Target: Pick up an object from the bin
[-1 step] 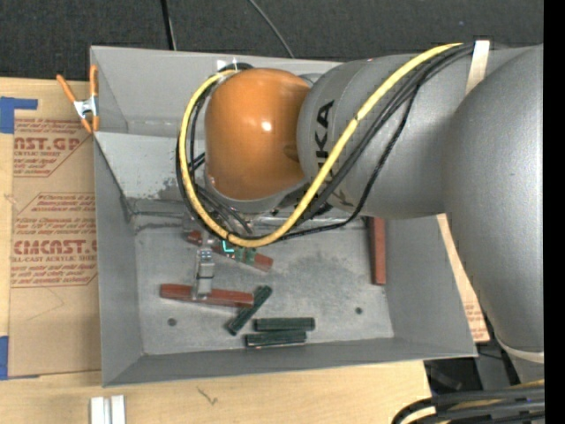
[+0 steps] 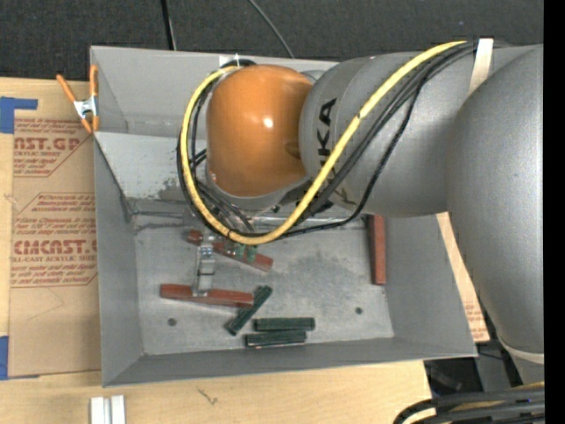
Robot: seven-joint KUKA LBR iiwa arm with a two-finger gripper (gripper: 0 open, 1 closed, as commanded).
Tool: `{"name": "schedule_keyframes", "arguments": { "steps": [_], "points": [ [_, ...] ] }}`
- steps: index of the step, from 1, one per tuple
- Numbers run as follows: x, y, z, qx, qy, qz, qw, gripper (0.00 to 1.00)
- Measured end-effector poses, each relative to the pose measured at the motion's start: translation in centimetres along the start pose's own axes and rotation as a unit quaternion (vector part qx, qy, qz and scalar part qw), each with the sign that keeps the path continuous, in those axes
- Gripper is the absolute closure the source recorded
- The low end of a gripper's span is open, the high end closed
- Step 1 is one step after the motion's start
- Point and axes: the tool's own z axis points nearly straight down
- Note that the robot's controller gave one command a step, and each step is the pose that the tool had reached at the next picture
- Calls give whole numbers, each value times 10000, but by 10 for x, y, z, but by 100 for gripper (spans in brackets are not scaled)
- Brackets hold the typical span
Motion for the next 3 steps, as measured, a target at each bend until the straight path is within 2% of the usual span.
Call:
{"name": "schedule_keyframes", "arguments": {
  "steps": [1, 2, 3],
  "points": [
    [9, -6, 45, 0, -19, -506, 9987, 0],
    [6, -24, 136, -2, 5, -1552, 9879, 100],
    [6, -24, 136, -4, 6, -1549, 9879, 100]
  ]
}}
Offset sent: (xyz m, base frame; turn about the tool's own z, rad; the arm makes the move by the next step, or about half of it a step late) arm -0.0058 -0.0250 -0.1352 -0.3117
